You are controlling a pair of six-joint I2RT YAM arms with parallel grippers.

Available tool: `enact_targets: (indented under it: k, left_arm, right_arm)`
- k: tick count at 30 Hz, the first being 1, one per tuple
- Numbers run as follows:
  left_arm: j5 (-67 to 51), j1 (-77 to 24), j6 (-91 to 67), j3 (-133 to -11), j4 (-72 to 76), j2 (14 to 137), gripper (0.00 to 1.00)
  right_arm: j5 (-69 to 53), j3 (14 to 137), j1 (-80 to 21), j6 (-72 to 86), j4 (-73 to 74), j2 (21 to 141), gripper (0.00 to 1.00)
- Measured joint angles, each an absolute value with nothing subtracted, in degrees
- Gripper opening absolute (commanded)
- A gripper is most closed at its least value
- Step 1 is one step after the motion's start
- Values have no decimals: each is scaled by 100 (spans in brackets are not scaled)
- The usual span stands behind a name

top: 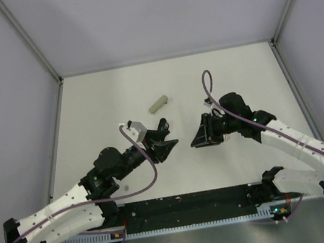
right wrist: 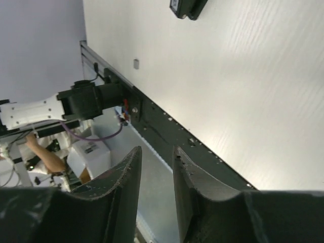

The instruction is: Unload the staples from the stapler

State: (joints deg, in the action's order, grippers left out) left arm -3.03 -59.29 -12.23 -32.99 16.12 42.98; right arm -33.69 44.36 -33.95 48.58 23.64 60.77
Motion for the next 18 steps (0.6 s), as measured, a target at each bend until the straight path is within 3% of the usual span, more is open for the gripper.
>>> enact_targets:
  k: [5,9,12,18]
  left_arm:
    - [974,-5929,-1518,-3308,471,3658,54]
    - [2283,-5929,-2165,-3579,-1020,3592,61]
    - [3070,-5907,-2926,-3913,-2198,3828,57]
    - [3002,-5277,-4357,-4386,-3929,4812,51]
  right_arm:
    - [-3146,4543,-3522,4318,2377,6558,37]
    - [-2982,4757,-3850,4051,2287,7087,39]
    - [-2910,4917,-4180,3953,2163,7559,39]
    - [-2838,5157,-4462,3859,1925,8160,40]
